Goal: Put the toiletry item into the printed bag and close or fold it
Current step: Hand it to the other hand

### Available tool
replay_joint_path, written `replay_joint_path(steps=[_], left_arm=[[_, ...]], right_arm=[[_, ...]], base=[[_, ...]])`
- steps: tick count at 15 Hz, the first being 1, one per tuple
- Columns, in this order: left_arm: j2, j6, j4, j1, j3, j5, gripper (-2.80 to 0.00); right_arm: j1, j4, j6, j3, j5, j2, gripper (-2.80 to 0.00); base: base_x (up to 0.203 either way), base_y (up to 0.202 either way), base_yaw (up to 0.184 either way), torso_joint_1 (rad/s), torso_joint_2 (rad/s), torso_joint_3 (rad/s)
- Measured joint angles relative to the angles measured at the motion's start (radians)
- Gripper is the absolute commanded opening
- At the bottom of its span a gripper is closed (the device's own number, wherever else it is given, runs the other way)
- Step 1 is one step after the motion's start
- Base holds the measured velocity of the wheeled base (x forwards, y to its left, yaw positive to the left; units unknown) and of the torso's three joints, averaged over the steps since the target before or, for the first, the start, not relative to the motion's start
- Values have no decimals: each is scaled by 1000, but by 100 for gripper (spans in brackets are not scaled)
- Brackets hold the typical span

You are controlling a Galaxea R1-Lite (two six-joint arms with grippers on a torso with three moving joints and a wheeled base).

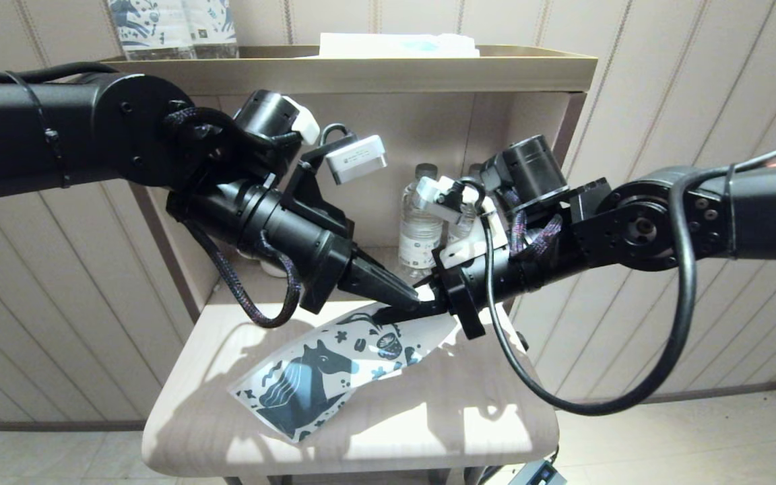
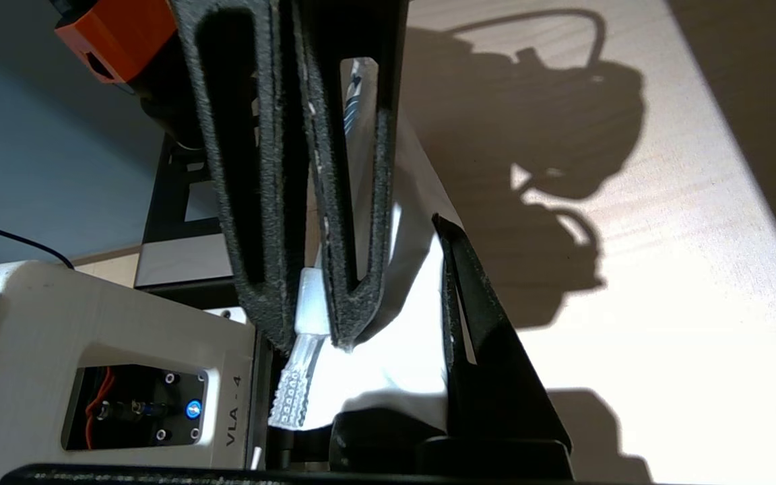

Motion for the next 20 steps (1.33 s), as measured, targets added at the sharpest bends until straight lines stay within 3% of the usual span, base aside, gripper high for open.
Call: replay_joint_path(steps=[11, 20], left_arm=[[0, 5, -4, 79, 45, 0, -280], [-1, -1, -7, 85, 38, -14, -280]], right_arm=[[-13, -2, -23, 24, 24, -24, -280], [-12, -4, -35, 30, 21, -30, -280]], base=[[0, 0, 0, 0, 0, 0], [0, 0, 0, 0, 0, 0]])
